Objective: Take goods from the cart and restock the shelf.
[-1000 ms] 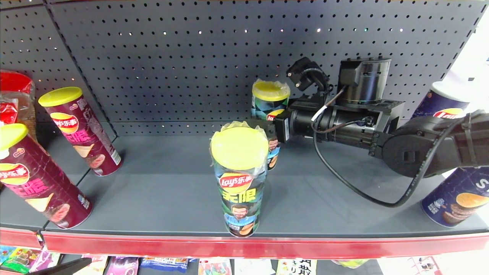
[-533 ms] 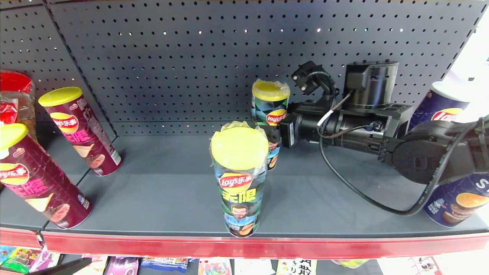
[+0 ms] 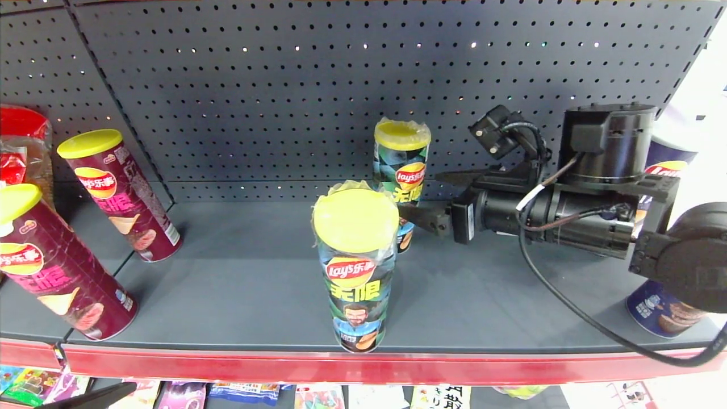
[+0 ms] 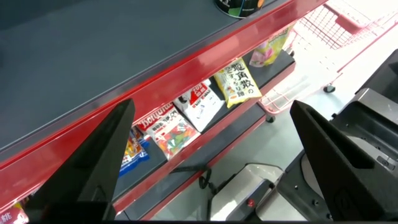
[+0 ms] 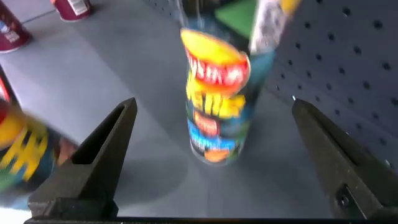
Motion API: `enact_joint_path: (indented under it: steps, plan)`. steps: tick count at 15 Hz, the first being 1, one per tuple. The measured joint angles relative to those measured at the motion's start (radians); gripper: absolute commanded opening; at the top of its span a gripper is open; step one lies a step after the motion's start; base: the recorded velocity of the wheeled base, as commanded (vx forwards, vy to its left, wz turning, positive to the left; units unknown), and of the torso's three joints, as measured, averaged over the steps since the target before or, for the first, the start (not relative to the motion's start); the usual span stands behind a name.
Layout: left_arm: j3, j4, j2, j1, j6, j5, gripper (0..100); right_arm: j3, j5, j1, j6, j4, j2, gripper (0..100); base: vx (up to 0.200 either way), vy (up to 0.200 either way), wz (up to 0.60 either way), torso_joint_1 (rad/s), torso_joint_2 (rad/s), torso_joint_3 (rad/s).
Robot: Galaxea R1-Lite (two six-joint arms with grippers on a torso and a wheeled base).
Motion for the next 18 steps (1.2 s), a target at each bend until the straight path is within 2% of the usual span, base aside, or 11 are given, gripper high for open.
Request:
enact_joint_path:
  steps: [15, 18]
  plan:
    - [0.015, 0.011, 0.007, 0.000, -0.001, 0.002, 100, 0.447, -0.028, -0.012, -0.007, 0.004, -0.406, 100, 0.000, 0.000, 0.00, 0.000, 0.00, 0.000]
    - [0.016, 0.010, 0.023, 0.015, -0.001, 0.013, 100, 0.563, -0.056, -0.013, -0.007, 0.009, -0.528, 100, 0.000, 0.000, 0.00, 0.000, 0.00, 0.000]
